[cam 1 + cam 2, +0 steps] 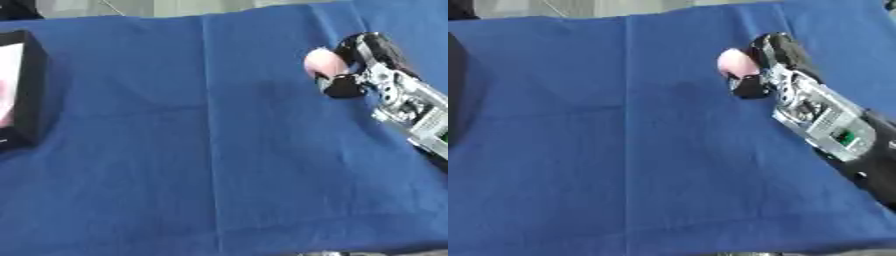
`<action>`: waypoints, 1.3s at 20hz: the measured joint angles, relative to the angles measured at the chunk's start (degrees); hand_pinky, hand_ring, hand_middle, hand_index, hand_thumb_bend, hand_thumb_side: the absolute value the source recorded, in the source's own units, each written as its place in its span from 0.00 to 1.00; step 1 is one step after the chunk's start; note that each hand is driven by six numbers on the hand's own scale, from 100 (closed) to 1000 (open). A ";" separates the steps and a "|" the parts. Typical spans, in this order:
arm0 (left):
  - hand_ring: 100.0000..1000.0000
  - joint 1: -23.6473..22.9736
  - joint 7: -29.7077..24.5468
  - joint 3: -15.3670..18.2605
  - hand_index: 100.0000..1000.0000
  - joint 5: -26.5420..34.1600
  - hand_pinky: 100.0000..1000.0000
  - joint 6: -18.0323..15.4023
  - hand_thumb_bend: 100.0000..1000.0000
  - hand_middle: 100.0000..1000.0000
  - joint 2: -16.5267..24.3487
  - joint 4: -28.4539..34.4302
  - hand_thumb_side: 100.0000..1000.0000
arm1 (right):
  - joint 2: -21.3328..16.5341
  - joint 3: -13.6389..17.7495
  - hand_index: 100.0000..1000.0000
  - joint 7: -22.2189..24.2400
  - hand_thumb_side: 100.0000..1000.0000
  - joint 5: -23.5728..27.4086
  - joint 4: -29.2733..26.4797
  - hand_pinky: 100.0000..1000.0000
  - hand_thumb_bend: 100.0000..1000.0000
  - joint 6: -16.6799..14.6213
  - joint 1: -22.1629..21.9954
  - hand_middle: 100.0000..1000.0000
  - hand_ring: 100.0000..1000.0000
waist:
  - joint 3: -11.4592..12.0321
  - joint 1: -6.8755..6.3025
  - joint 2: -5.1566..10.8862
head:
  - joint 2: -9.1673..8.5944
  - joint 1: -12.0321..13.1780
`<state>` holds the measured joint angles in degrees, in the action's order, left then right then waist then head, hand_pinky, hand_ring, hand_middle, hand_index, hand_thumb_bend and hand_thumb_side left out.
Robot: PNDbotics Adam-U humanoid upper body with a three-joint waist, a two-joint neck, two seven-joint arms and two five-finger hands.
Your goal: Pick up the objects with one hand, pass them to the other hand, and then place them into the box on the other side of the table.
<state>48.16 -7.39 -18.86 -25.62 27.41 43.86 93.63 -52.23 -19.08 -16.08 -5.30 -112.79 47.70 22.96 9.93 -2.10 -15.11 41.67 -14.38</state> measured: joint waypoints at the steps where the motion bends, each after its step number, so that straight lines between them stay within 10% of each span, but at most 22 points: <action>1: 0.75 0.11 0.04 0.01 0.73 0.51 0.92 0.05 0.00 0.73 0.09 0.90 0.36 | 0.04 0.00 0.44 -0.43 0.00 0.48 -0.27 0.48 0.06 -0.43 0.00 0.42 0.60 | 0.00 0.00 0.12 | 0.04 0.15; 26: 0.75 14.12 -16.42 -9.63 0.73 5.17 0.86 -3.55 0.00 0.73 -5.27 20.36 0.36 | 4.13 -4.45 0.43 -10.22 0.00 5.55 -0.62 0.38 0.00 -10.21 4.35 0.42 0.58 | 1.77 -0.35 2.34 | 1.15 1.49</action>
<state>62.28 -23.81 -28.48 -20.46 23.87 38.59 113.98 -48.09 -23.53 -26.29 0.25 -113.41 37.49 27.31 11.70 -2.45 -12.77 42.82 -12.90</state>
